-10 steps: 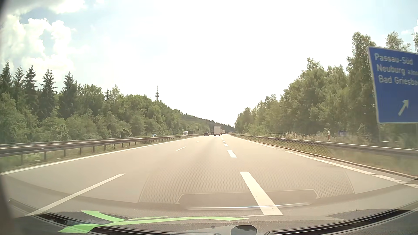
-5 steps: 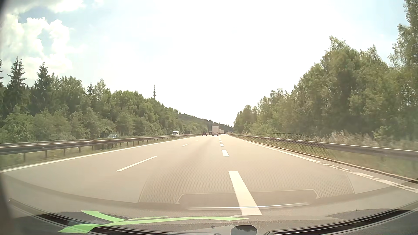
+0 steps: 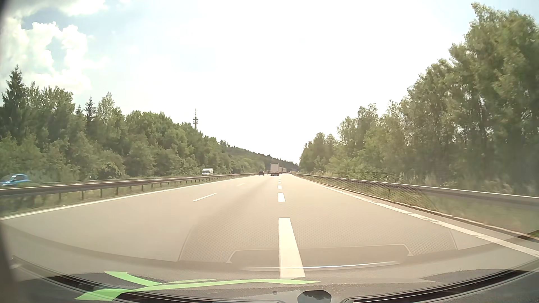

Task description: Follow the waypoints while adhering to traffic rules and regulations

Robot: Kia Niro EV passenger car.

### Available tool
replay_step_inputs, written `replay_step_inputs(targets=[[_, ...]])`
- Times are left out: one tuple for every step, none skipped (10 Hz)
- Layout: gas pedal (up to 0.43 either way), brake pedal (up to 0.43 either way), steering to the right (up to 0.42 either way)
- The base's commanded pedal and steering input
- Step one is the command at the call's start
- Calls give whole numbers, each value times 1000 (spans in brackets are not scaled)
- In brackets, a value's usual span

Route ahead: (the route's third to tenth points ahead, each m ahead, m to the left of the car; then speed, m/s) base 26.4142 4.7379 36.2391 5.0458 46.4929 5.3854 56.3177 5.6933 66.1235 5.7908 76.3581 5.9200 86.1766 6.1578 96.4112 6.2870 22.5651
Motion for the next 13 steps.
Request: replay_step_inputs(targets=[[197,0,0],[197,0,-1],[197,0,-2],[197,0,-3],[197,0,-3],[189,0,-3],[189,0,-3],[189,0,-4],[189,0,-5],[177,0,-5],[177,0,-5],[177,0,-6],[177,0,-7]])
